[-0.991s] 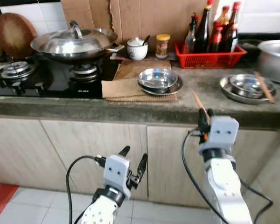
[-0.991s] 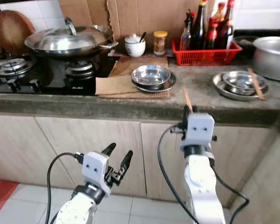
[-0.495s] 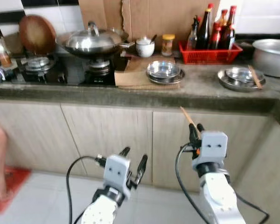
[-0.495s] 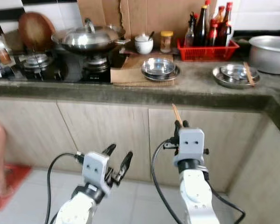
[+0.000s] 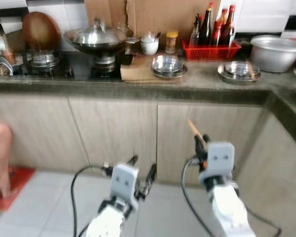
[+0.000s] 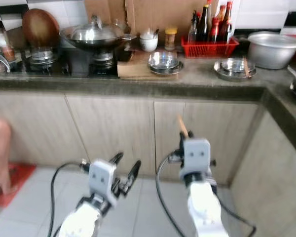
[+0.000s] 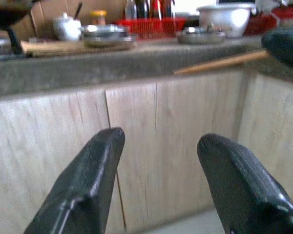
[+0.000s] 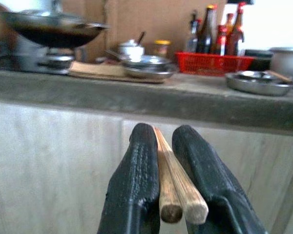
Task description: Kitchen organization
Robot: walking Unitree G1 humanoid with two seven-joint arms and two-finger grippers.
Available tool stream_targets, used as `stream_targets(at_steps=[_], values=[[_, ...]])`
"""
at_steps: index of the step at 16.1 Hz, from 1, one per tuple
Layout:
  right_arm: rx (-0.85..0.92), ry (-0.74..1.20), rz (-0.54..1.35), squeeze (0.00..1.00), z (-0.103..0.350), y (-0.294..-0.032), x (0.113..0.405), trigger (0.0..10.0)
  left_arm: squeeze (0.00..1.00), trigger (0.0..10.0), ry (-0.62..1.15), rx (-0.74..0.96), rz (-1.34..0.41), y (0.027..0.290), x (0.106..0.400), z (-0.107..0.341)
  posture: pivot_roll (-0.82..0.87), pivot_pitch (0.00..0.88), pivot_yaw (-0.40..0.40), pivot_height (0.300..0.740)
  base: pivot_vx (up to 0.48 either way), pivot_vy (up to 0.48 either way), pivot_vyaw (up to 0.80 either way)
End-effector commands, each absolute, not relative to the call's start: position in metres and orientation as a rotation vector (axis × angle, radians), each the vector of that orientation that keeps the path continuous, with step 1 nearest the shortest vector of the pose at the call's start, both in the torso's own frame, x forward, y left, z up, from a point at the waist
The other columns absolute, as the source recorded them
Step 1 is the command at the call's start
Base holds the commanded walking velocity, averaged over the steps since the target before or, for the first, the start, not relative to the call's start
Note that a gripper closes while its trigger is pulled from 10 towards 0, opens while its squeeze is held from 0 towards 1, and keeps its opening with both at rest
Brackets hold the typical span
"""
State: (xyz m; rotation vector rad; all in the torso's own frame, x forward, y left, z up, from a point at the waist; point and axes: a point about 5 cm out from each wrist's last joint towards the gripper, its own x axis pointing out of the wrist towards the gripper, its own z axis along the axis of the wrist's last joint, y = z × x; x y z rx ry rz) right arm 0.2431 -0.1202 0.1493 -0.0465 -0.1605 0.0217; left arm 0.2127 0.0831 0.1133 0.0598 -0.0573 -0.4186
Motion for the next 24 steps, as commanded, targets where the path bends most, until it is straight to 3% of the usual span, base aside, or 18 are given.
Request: stream_targets(at_steps=[1, 7, 10, 14, 17, 24], values=[[-0.05, -0.178, 0.039, 0.0, 0.1541, -0.1165, 0.2414, 10.0, 0.0, 10.0, -0.062, 0.07, -0.413, 0.0844, 0.2149, 0.1157, 0.17, 0.01, 0.0, 0.74, 0.0, 0.0, 0.0], [-0.029, -0.157, 0.065, 0.0, 0.1507, -0.1108, 0.2375, 10.0, 0.0, 10.0, -0.054, 0.061, -0.412, 0.0839, 0.2156, 0.1156, 0.17, 0.012, 0.002, 0.74, 0.0, 0.0, -0.67], [-0.025, -0.153, 0.075, 0.0, 0.1505, -0.109, 0.2363, 10.0, 0.0, 10.0, -0.046, 0.064, -0.409, 0.0841, 0.2159, 0.115, 0.17, 0.011, -0.003, 0.74, 0.0, 0.444, -0.8], [-0.023, -0.145, 0.07, 0.0, 0.1498, -0.1095, 0.2362, 10.0, 0.0, 10.0, -0.055, 0.061, -0.421, 0.0836, 0.2152, 0.1162, 0.17, 0.019, -0.004, 0.74, 0.0, 0.301, 0.0], [-0.027, -0.137, 0.074, 0.0, 0.1479, -0.1092, 0.2347, 10.0, 0.0, 10.0, -0.049, 0.062, -0.426, 0.0831, 0.2141, 0.1157, 0.17, 0.021, -0.003, 0.74, 0.0, 0.0, -0.8], [-0.039, -0.123, 0.081, 0.0, 0.1452, -0.1081, 0.2321, 10.0, 0.0, 10.0, -0.046, 0.067, -0.435, 0.0828, 0.2136, 0.1152, 0.17, 0.022, 0.0, 0.74, 0.0, 0.411, -0.8]])
